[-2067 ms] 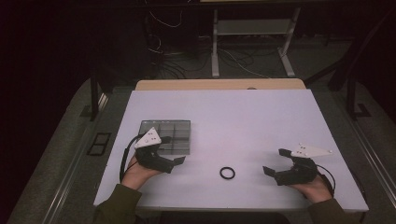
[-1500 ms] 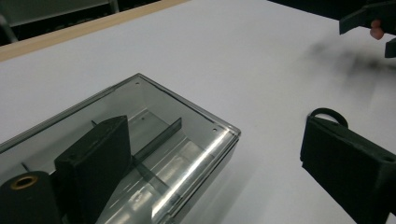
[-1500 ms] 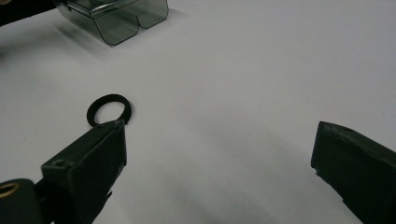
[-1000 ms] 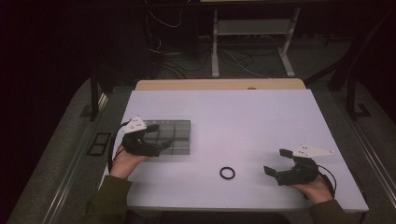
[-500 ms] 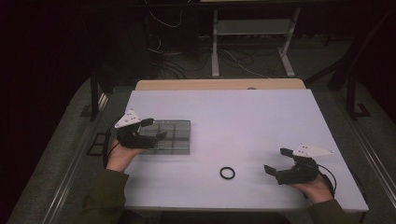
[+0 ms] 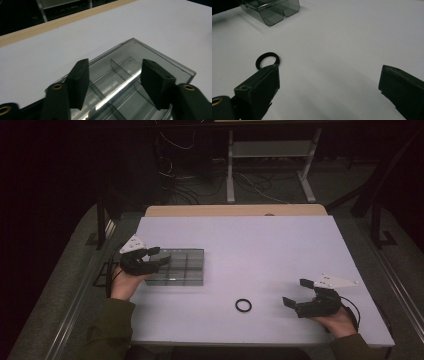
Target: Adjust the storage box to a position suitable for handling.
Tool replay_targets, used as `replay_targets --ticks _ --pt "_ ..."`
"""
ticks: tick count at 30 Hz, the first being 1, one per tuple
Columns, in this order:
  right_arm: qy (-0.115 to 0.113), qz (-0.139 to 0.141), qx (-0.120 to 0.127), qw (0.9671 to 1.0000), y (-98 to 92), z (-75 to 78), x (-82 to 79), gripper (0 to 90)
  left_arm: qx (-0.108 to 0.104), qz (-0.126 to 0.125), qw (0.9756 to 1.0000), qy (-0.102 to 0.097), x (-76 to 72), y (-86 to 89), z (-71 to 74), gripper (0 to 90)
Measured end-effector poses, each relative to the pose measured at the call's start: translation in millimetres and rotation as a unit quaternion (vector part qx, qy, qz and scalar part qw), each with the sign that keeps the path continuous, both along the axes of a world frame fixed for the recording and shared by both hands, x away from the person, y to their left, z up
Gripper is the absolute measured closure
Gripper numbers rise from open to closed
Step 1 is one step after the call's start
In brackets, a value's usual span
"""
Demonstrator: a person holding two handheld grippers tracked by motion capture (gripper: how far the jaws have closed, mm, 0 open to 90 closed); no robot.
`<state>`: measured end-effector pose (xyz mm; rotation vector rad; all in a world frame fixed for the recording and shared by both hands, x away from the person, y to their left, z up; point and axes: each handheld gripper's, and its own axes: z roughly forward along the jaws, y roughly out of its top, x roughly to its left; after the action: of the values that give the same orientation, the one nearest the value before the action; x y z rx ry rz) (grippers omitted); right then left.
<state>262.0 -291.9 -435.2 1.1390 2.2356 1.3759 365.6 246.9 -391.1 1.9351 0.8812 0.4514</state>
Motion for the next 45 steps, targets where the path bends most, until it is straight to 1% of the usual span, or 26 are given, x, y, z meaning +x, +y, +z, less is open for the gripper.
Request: replay_targets --ticks 3,4,5,6,7,8,14,15,17,18,20,21,22,23,24,27,30,32,33,34,39,40,41,43,44,45 --pt "-0.002 0.002 -0.001 1.0000 0.4 -0.3 0.1 3.3 0.000 0.006 1.0000 0.007 2.0 4.8 -2.3 47.0" --pt "0.000 0.002 -0.001 1.0000 0.6 -0.3 -0.2 3.2 -0.001 0.011 0.9999 0.013 3.4 10.0 -4.2 48.6" --pt "0.000 0.003 -0.001 1.0000 0.6 -0.6 -0.2 3.2 -0.001 0.011 0.9999 0.013 3.4 10.0 -4.2 50.3" --pt "0.000 0.003 -0.001 1.0000 0.8 -0.9 -0.1 3.2 -0.002 0.016 0.9997 0.016 4.4 15.2 -5.9 52.2" --pt "-0.001 0.004 -0.001 1.0000 1.0 -1.1 0.0 3.2 -0.002 0.016 0.9997 0.016 4.4 15.2 -5.9 55.0" --pt "-0.001 0.006 -0.001 1.0000 1.2 -1.3 0.2 3.2 0.002 0.023 0.9996 0.017 5.0 20.4 -6.8 57.1" --pt "0.000 0.005 -0.001 1.0000 2.0 -1.7 0.7 3.2 0.003 0.039 0.9991 0.018 7.0 30.7 -8.7 70.9" --pt "0.000 0.006 -0.002 1.0000 1.9 -1.7 0.6 3.2 0.008 0.047 0.9987 0.018 7.3 34.2 -9.9 73.9" --pt "-0.001 0.006 -0.003 1.0000 1.9 -1.8 0.7 3.2 0.008 0.050 0.9985 0.019 7.5 35.9 -10.6 77.2" --pt "-0.001 0.006 -0.004 1.0000 2.0 -1.8 0.6 3.2 0.013 0.062 0.9978 0.018 7.8 39.4 -12.1 78.9" --pt "0.000 0.006 -0.005 1.0000 2.4 -2.1 0.7 3.3 0.015 0.065 0.9976 0.019 7.9 41.3 -13.0 82.4" --pt "0.000 0.006 -0.005 1.0000 2.4 -2.1 0.7 3.3 0.014 0.069 0.9973 0.021 8.1 43.3 -14.2 82.4" --pt "-0.002 0.008 -0.007 0.9999 2.9 -2.4 0.8 3.3 0.013 0.070 0.9972 0.023 8.3 45.6 -15.2 87.2" --pt "-0.002 0.008 -0.007 0.9999 3.2 -2.3 0.7 3.3 0.013 0.075 0.9967 0.026 8.1 49.4 -17.5 88.6" --pt "-0.002 0.008 -0.007 0.9999 3.2 -2.3 0.7 3.3 0.013 0.075 0.9967 0.026 8.1 49.4 -17.5 88.6" --pt "-0.001 0.007 -0.006 1.0000 2.9 -1.9 0.5 3.3 0.015 0.081 0.9959 0.036 8.0 53.2 -21.2 88.7" --pt "-0.002 0.007 -0.007 1.0000 2.8 -1.8 0.4 3.2 0.021 0.091 0.9944 0.051 8.5 57.4 -27.9 88.7" --pt "-0.002 0.007 -0.006 1.0000 2.7 -1.6 0.2 3.2 0.023 0.092 0.9940 0.056 8.6 58.5 -29.7 88.7" --pt "-0.003 0.007 -0.005 1.0000 2.4 -1.4 0.1 3.2 0.023 0.094 0.9933 0.064 8.5 60.4 -32.9 88.7" --pt "-0.003 0.007 -0.005 1.0000 2.3 -1.4 0.2 3.3 0.023 0.094 0.9933 0.064 8.5 60.4 -32.9 88.8" --pt "-0.003 0.008 -0.005 1.0000 2.5 -1.5 0.0 3.3 0.029 0.086 0.9925 0.082 8.5 61.6 -39.6 88.8" --pt "-0.003 0.007 -0.005 1.0000 2.5 -1.4 -0.1 3.3 0.034 0.084 0.9919 0.089 9.2 61.5 -43.1 88.8" --pt "-0.003 0.007 -0.004 1.0000 2.5 -1.4 -0.2 3.2 0.034 0.084 0.9919 0.089 9.2 61.5 -43.1 88.8" --pt "-0.003 0.007 -0.004 1.0000 2.3 -1.3 -0.3 3.3 0.033 0.078 0.9915 0.099 9.1 62.3 -45.8 88.8" --pt "-0.003 0.007 -0.004 1.0000 2.3 -1.2 -0.3 3.3 0.031 0.072 0.9915 0.103 9.1 62.2 -47.3 88.8" --pt "-0.003 0.007 -0.004 1.0000 2.3 -1.2 -0.2 3.2 0.034 0.064 0.9913 0.110 9.3 60.9 -49.1 88.8"
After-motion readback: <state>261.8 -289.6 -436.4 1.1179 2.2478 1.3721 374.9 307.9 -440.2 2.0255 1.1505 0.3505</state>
